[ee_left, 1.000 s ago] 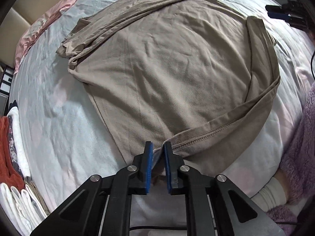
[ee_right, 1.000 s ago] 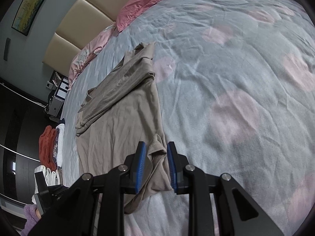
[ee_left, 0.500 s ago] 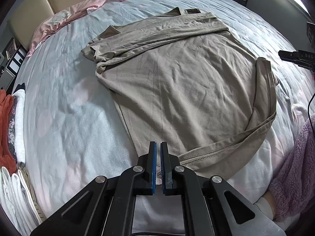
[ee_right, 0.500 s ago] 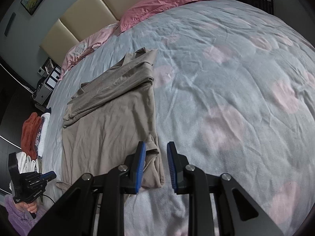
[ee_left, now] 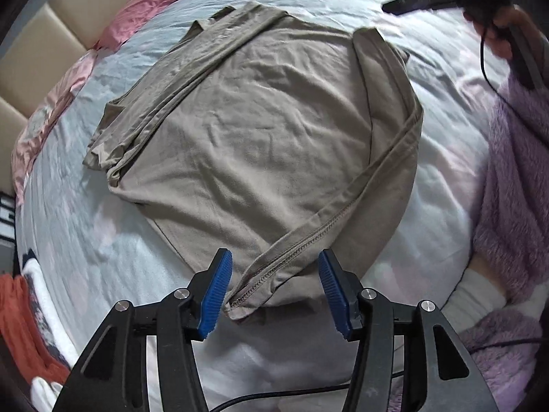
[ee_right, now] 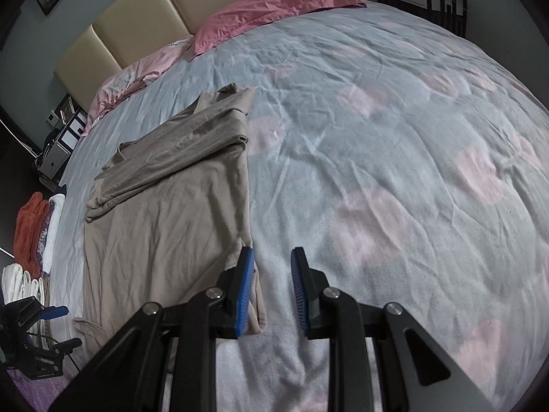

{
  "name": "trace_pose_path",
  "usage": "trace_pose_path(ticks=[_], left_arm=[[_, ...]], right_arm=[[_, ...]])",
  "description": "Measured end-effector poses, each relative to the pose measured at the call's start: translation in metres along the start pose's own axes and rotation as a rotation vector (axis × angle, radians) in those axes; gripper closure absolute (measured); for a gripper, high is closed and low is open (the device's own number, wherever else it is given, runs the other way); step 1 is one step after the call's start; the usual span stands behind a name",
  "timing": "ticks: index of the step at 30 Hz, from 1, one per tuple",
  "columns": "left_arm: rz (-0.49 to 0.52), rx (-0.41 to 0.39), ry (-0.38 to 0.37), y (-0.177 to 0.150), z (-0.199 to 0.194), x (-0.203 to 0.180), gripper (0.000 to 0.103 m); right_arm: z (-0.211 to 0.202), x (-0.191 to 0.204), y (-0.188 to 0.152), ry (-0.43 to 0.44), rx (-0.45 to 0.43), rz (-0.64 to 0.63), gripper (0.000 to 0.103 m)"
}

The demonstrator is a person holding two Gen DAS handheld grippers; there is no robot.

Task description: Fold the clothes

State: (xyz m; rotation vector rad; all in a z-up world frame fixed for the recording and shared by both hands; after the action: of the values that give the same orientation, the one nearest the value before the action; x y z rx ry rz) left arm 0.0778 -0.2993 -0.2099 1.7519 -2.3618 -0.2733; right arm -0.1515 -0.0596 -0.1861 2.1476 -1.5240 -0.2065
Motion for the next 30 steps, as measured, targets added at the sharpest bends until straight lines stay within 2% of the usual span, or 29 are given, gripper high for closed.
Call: trace_pose_path(ticks=[2,7,9,12,17,18,19,22,24,30], left_arm=[[0.047,0.045,0.032,-0.001,0.01,-0.002,0.049],[-0.018,0.105,0.004,-0.004,0.032,0.015,0.049],[-0.054,0.123,-0.033,-0.007,0.04,0.019,0.049],[-0.064,0.116,-0.055,-0.011,0.04,0.018,0.049],[-0.058,0.124,-0.047,-0.015,0.04,0.015,0.049],[-0.06,0.127,-0.041,-0.016,0.041,0.014,0.058],[-0.055,0.115,-0.033,-0.015,0.038,0.013,0.073],[-0.041,0.071,0.021,-0.014,0.026,0.009,0.093],[-0.057,0.027,0.047,-0.013,0.017,0.012,0.093],[-0.277,-0.077,0.116,-0.019,-0.008,0.061,0.093]], right_arm=[[-0.002,0.002,0.0,0.008,-0.013,-0.008,0.08],[0.002,0.003,0.0,0.052,-0.01,0.015,0.08],[0.008,0.003,0.0,0.063,0.005,0.026,0.08],[0.014,0.004,0.0,0.07,0.021,0.026,0.081],[0.019,0.005,0.001,0.091,0.031,0.033,0.08],[0.019,0.006,0.001,0.092,0.03,0.03,0.08],[0.018,0.007,0.002,0.089,0.025,0.022,0.08],[0.011,0.01,0.003,0.088,-0.004,0.0,0.08],[0.003,0.011,0.006,0.086,-0.036,-0.019,0.08],[-0.005,0.026,0.007,-0.002,-0.091,-0.156,0.081]])
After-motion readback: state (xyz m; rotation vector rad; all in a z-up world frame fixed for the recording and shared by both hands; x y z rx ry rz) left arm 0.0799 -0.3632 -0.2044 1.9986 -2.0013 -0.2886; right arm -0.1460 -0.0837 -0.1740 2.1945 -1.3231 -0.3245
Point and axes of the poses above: each gripper's, at about its wrist camera, not at the fingertips, and z roughly the way its jaws point, x to its left, y to its top, the point moved 3 cm from there along z, roughly the way its jaws point, and after that the axes turned 9 degrees about -y, right-handed, at the moved point
